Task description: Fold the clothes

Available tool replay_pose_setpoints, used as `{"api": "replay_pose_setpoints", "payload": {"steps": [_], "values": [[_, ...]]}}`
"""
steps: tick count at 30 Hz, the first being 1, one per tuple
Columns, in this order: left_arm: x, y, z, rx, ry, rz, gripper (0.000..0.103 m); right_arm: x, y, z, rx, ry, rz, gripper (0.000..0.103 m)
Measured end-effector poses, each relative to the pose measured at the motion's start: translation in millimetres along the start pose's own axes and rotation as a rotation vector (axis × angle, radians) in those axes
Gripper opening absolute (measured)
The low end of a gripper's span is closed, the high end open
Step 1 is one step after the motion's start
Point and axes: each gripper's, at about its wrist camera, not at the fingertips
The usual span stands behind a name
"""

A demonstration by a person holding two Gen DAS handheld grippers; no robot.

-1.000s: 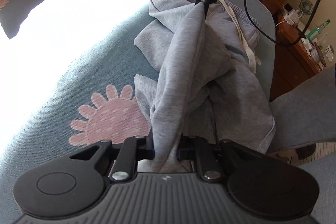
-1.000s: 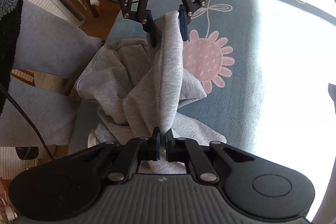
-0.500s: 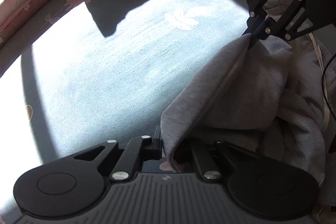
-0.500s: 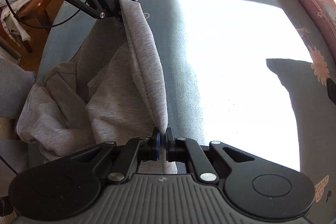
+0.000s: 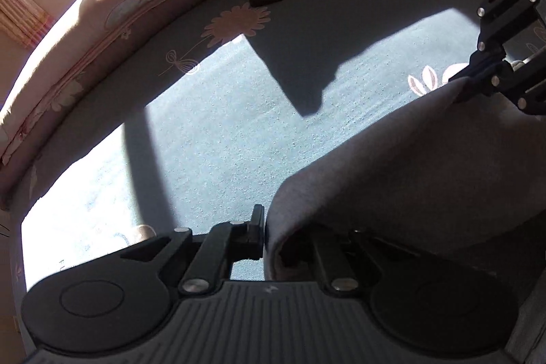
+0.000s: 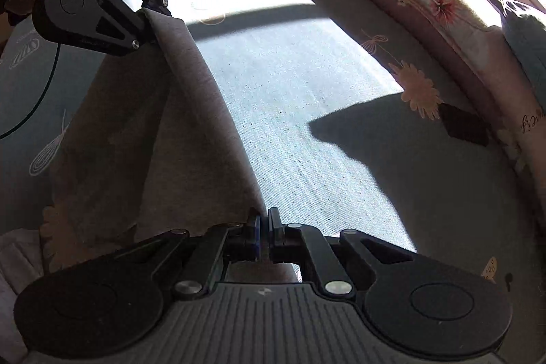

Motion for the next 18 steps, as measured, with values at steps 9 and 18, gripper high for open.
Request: {"api": "replay_pose_setpoints", "payload": {"steps": [9,18], "values": [[-13.1,-46.1,-30.5,0.001,-0.026,-0.041,0.009,32.5,-40.8,-18.7,0.047,-0.149,0.136,0.005],[-15.7,-80.3,-46.2,-0.018,-0.006,-0.043,0.009,51.8,-70.2,-15.7,0.06,-0.256,0.221,0.005]]}}
Point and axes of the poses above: each gripper's, at about its wrist camera, not at the fingertips, and y roughly against the way its jaws point, x to its right, z to its underside, and after that the axes turned 11 degrees about -y, right-handed
